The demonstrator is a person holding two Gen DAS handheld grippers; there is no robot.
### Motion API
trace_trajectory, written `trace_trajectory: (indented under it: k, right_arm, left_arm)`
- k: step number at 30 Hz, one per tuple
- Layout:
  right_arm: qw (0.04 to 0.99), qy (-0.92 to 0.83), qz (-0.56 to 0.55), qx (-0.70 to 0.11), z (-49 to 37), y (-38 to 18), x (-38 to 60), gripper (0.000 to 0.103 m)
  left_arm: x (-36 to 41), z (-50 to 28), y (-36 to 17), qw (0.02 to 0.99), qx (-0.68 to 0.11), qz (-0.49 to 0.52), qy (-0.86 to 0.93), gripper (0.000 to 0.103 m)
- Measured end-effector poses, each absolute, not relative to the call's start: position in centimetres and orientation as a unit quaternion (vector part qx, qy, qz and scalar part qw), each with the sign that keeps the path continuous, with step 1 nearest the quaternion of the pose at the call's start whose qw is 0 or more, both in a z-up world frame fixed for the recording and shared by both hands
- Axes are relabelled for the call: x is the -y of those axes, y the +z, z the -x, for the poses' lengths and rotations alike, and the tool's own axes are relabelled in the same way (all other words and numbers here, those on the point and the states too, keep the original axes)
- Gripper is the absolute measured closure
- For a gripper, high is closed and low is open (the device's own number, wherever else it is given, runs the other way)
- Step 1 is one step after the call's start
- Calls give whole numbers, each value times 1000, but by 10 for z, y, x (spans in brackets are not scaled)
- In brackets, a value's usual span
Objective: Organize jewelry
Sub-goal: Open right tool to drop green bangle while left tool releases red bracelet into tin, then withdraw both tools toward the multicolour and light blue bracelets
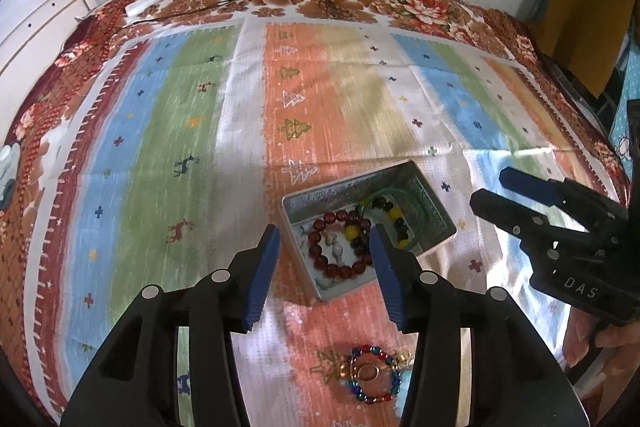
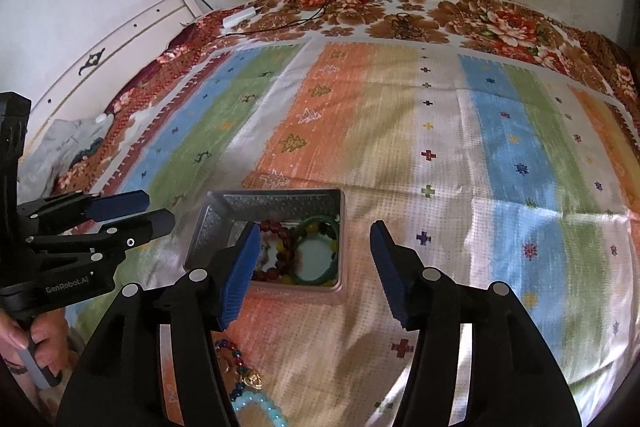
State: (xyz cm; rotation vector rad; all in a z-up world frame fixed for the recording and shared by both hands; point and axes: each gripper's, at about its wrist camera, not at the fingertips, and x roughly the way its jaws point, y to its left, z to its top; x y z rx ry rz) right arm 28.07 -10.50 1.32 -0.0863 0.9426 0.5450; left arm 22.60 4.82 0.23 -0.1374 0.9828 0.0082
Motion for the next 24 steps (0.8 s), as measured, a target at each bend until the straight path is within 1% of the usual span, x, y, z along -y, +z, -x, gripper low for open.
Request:
trace_trajectory:
  k: [4,17,24]
  right_arm:
    - [854,257,42,-451,-274,13,107,40]
    - [847,251,39,-467,-252,7,114,39]
    - [816,263,28,-514,-241,-11,117,39]
  left_arm:
    - [-46,-219,2,878,-474,62,4,54]
    - [-44,-187,-14,869,-491,57,10,52]
    - [-45,-180,-29,856,-513,68,3,52]
